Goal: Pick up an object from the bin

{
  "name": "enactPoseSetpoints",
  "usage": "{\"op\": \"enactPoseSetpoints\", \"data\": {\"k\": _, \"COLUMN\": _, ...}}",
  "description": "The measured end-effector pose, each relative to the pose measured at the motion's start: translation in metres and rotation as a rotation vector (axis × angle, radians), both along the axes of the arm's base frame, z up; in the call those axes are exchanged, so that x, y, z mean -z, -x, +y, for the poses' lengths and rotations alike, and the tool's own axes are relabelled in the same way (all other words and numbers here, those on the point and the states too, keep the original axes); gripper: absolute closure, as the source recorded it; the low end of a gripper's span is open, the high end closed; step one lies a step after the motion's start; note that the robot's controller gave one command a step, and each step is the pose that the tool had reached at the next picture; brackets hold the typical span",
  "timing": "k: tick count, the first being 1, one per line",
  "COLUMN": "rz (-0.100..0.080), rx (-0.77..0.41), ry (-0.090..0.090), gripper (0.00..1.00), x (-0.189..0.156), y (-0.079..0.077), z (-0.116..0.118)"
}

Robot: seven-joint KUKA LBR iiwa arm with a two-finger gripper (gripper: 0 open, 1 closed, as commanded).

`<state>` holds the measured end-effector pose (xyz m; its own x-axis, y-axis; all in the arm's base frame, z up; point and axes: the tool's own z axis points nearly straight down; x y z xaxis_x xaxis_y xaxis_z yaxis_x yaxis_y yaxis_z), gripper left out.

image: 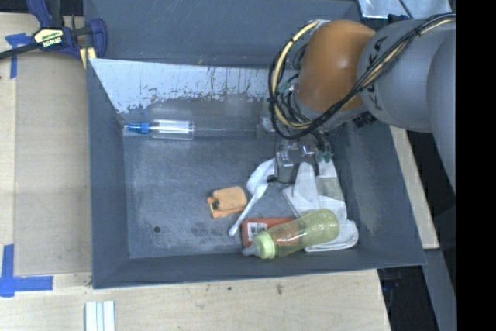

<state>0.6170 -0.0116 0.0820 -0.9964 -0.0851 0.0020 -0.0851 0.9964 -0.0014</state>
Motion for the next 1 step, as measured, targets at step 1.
{"op": "enactPoseSetpoints", "data": {"k": 1, "rz": -0.004, "rx": -0.055, "ry": -0.001, "gripper": 1.00, "x": 0.0094, "y": 0.0494, "z": 0.0133}}
